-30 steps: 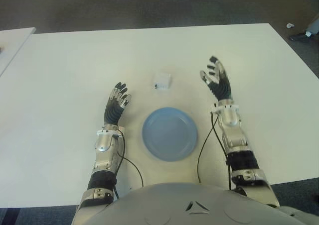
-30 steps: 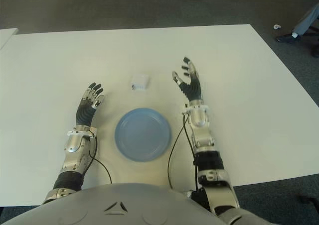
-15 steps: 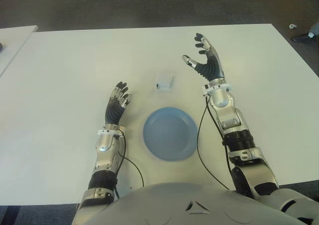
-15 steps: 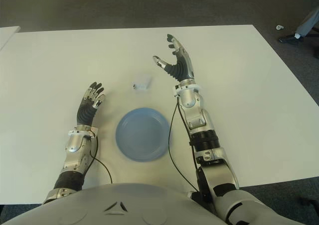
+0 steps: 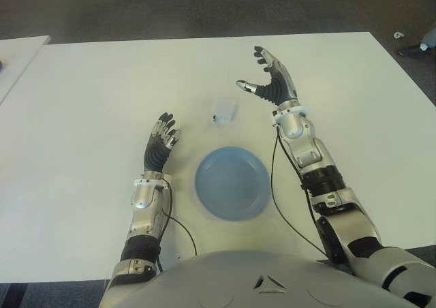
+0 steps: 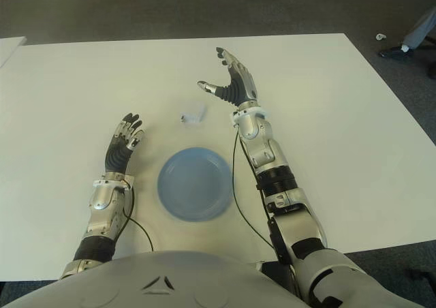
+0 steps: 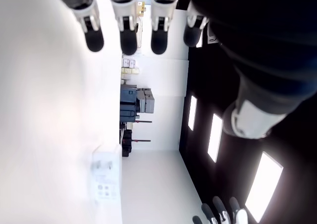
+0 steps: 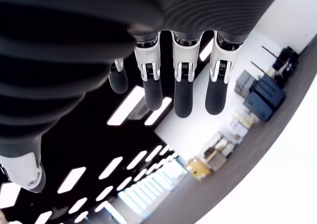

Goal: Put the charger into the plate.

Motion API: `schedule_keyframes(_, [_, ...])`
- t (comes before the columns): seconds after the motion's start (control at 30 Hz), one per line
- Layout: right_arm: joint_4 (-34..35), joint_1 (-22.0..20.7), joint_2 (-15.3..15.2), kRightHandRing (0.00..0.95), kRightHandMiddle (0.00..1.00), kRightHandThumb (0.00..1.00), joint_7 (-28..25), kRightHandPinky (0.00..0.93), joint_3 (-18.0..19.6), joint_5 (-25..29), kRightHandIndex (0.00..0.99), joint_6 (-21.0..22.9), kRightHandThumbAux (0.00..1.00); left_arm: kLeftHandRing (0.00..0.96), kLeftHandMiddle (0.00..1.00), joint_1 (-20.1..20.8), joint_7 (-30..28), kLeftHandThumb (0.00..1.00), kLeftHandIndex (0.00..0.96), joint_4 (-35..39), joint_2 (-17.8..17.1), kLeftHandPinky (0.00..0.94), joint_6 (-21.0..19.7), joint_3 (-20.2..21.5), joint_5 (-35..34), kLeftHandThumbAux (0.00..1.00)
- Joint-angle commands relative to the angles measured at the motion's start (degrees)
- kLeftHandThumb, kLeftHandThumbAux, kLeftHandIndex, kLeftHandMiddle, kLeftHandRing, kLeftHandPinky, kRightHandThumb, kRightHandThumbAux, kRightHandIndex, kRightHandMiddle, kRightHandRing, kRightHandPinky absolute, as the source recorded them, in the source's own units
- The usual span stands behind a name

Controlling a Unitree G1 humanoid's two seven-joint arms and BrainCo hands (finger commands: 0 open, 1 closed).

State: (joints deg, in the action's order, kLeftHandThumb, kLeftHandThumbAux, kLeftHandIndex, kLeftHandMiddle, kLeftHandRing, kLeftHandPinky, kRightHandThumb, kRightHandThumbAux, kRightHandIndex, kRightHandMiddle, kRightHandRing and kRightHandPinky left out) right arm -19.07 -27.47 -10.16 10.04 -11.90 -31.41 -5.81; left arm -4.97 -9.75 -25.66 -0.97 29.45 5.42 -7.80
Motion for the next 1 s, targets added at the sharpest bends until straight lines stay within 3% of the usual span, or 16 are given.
schedule_keyframes(0.03, [-4.86, -2.55, 0.83, 0.208, 0.197, 0.509, -1.02, 0.252, -2.4, -0.84, 0.083, 1.1, 0.556, 0.099, 0.098, -3.16, -0.03, 0.062, 0.028, -3.09, 1.25, 0.111, -1.78, -1.05, 0.8, 0.589])
schedule_keyframes(0.17, [-7.7, -3.97, 0.95, 0.215, 0.2, 0.492, -0.68, 0.261, -3.47, -0.76, 0.078, 0.63, 0.562, 0.098, 0.098, -3.1, 0.16, 0.063, 0.028, -3.19, 1.41, 0.109, -1.52, -1.16, 1.0, 0.59])
schedule_keyframes(0.3, [-18.72, -8.24, 2.32, 0.217, 0.198, 0.456, 0.49, 0.26, -7.25, -2.38, 0.071, -2.08, 0.548, 0.097, 0.097, -2.98, 0.3, 0.061, 0.028, -3.56, 1.6, 0.107, -0.98, -1.16, 1.29, 0.588])
schedule_keyframes(0.43, [-25.66, -10.84, 2.42, 0.147, 0.123, 0.406, 1.65, 0.175, -10.21, -3.95, 0.041, -4.8, 0.468, 0.102, 0.1, -2.91, 0.51, 0.058, 0.029, -3.71, 1.77, 0.115, -0.84, -1.12, 1.4, 0.588])
schedule_keyframes(0.57, [-36.34, -14.41, 2.82, 0.033, 0.027, 0.348, 5.24, 0.042, -15.12, -8.17, 0.009, -8.27, 0.306, 0.105, 0.103, -2.9, 0.58, 0.057, 0.029, -3.71, 1.95, 0.112, -1.07, -1.07, 1.26, 0.587])
schedule_keyframes(0.77, [-45.91, -17.83, 3.88, 0.003, 0.002, 0.344, 8.82, 0.004, -18.96, -11.06, 0.0, -10.03, 0.165, 0.11, 0.106, -2.84, 0.92, 0.057, 0.03, -3.77, 2.39, 0.121, -0.93, -0.95, 1.2, 0.592])
schedule_keyframes(1.0, [-51.28, -19.47, 5.7, 0.0, 0.0, 0.37, 8.42, 0.0, -20.94, -11.34, 0.0, -10.61, 0.12, 0.119, 0.115, -3.02, 0.85, 0.053, 0.034, -3.44, 2.47, 0.129, -0.73, -1.1, 1.33, 0.594])
